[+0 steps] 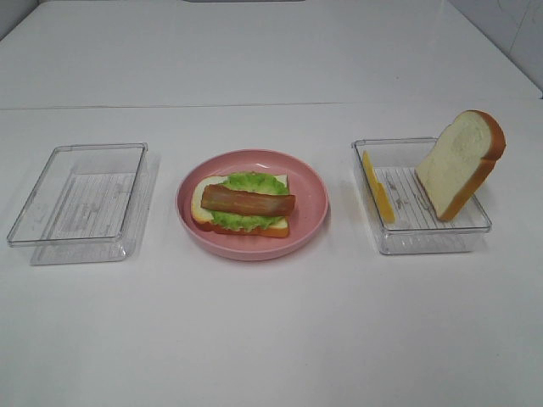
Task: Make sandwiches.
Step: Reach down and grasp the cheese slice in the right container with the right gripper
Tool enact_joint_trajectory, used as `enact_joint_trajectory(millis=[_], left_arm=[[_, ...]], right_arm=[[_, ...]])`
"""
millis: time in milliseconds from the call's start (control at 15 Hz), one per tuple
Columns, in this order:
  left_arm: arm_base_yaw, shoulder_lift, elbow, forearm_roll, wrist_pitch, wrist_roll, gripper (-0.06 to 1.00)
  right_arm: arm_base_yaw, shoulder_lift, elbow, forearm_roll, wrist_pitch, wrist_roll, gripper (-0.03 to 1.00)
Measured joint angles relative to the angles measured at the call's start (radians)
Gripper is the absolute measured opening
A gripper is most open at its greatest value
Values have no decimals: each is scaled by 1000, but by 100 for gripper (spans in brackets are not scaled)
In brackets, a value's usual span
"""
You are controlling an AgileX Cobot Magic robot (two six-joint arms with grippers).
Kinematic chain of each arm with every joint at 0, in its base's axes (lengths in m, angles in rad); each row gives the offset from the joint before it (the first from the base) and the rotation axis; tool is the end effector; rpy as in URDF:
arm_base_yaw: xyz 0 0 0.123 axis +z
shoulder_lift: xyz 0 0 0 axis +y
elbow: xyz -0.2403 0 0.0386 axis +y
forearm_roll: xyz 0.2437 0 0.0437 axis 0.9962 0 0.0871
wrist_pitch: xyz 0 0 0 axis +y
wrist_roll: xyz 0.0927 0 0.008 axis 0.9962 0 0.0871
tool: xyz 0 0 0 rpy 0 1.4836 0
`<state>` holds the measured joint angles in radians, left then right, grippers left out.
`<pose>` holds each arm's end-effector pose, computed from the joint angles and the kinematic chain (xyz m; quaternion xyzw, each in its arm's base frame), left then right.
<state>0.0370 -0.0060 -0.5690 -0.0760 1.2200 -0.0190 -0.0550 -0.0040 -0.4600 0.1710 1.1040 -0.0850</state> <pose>0.0192 -0.0059 0.2802 -0.0186 0.8736 -0.0332 0.4851 0.0371 0.0121 0.2609 -0.0167 0.8699 0.0512 0.4903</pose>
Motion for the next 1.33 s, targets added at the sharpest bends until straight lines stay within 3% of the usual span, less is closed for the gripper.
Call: enact_joint_trajectory(millis=[200,933,1200,1333], left_arm=[[-3,0,3,-46,-13,110,99],[-3,0,3,-43,-15,133,99],[-3,0,3,-43,-15,133,99],[-3,0,3,-43,-15,133,99]], right_arm=[[0,0,0,-7,0,0,85],[0,5,-1,12,0,5,85],[0,213,-105,72,-1,37,85],[0,399,-224,184,-7,-17,80]])
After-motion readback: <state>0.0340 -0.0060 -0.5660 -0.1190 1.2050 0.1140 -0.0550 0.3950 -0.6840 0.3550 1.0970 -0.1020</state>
